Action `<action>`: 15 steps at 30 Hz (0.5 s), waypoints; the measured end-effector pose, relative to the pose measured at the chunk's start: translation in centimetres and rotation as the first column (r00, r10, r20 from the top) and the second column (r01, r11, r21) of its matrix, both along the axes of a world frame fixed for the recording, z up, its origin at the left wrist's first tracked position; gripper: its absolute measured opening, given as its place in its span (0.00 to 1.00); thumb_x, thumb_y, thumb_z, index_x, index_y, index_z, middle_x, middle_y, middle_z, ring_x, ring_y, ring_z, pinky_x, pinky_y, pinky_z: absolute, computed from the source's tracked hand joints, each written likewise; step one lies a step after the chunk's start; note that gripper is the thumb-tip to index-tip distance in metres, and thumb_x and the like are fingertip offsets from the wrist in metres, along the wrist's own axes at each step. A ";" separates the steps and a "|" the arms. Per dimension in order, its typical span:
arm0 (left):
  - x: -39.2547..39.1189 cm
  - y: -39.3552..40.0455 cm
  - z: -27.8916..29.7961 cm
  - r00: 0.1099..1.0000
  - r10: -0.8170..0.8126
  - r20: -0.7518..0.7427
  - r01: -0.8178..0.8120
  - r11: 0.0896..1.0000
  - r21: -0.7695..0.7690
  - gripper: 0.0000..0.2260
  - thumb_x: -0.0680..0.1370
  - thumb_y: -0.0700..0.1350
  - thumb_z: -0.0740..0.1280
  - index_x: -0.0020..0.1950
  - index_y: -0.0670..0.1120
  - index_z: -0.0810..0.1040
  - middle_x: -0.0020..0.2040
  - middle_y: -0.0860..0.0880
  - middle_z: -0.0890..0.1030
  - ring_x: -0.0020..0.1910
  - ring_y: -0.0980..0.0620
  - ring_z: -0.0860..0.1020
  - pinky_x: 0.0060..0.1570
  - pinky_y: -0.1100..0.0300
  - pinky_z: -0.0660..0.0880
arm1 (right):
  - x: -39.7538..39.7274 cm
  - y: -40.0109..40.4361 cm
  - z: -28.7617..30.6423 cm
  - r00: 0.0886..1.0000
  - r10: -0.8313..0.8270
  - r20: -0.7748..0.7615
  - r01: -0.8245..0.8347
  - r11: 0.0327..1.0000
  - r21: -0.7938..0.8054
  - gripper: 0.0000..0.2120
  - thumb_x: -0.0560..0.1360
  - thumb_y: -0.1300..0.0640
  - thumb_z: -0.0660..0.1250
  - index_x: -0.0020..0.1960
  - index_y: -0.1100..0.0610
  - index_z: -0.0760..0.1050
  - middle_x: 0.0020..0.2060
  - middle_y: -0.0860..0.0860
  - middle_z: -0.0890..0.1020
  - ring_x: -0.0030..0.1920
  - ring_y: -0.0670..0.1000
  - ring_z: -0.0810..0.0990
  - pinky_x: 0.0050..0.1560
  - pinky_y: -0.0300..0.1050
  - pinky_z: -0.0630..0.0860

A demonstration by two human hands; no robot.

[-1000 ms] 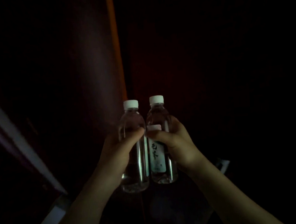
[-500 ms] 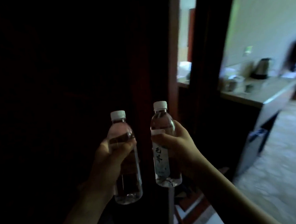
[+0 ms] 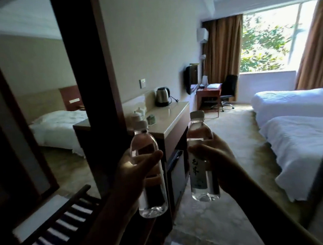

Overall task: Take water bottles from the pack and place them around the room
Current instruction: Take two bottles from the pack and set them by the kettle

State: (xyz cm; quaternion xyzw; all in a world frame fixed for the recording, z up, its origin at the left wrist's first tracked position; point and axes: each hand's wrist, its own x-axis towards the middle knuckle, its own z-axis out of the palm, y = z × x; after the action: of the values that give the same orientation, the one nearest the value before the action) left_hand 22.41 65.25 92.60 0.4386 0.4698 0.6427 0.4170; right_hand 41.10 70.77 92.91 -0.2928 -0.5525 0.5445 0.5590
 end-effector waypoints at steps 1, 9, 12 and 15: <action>1.2 2.0 0.0 1.000 -0.017 0.004 0.017 1.000 0.010 0.28 0.63 0.49 0.77 0.60 0.41 0.77 0.41 0.44 0.82 0.38 0.45 0.82 0.32 0.55 0.79 | 1.4 1.4 0.0 1.000 -0.030 0.003 0.030 1.000 -0.007 0.17 0.62 0.60 0.72 0.51 0.58 0.77 0.36 0.56 0.80 0.39 0.57 0.78 0.40 0.53 0.76; 7.7 15.7 -0.7 0.988 -0.152 -0.003 0.152 0.988 0.005 0.32 0.61 0.52 0.78 0.61 0.42 0.75 0.39 0.47 0.84 0.37 0.46 0.85 0.32 0.56 0.78 | 9.3 12.1 -0.8 0.986 -0.155 0.068 0.159 0.986 -0.057 0.23 0.64 0.56 0.73 0.58 0.56 0.75 0.39 0.55 0.83 0.38 0.55 0.83 0.36 0.48 0.81; 9.2 21.2 -1.2 0.980 -0.199 -0.007 0.199 0.980 0.004 0.28 0.64 0.49 0.75 0.61 0.43 0.76 0.40 0.46 0.82 0.36 0.46 0.84 0.31 0.56 0.78 | 10.8 16.8 -1.5 0.980 -0.192 0.060 0.196 0.978 -0.077 0.21 0.65 0.56 0.74 0.57 0.55 0.76 0.41 0.57 0.82 0.39 0.57 0.83 0.36 0.48 0.81; 10.4 27.7 -1.7 0.970 -0.240 -0.031 0.241 0.970 0.035 0.28 0.61 0.52 0.76 0.59 0.47 0.78 0.43 0.43 0.82 0.39 0.43 0.84 0.34 0.55 0.79 | 12.0 22.4 -2.1 0.966 -0.251 0.062 0.254 0.966 -0.051 0.17 0.66 0.57 0.73 0.55 0.55 0.77 0.40 0.57 0.81 0.39 0.58 0.82 0.36 0.49 0.81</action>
State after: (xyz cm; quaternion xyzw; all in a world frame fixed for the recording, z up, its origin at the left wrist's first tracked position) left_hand 32.78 92.90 90.85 0.5087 0.4061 0.5903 0.4774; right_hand 53.14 93.17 90.82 -0.3921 -0.5096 0.4765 0.5996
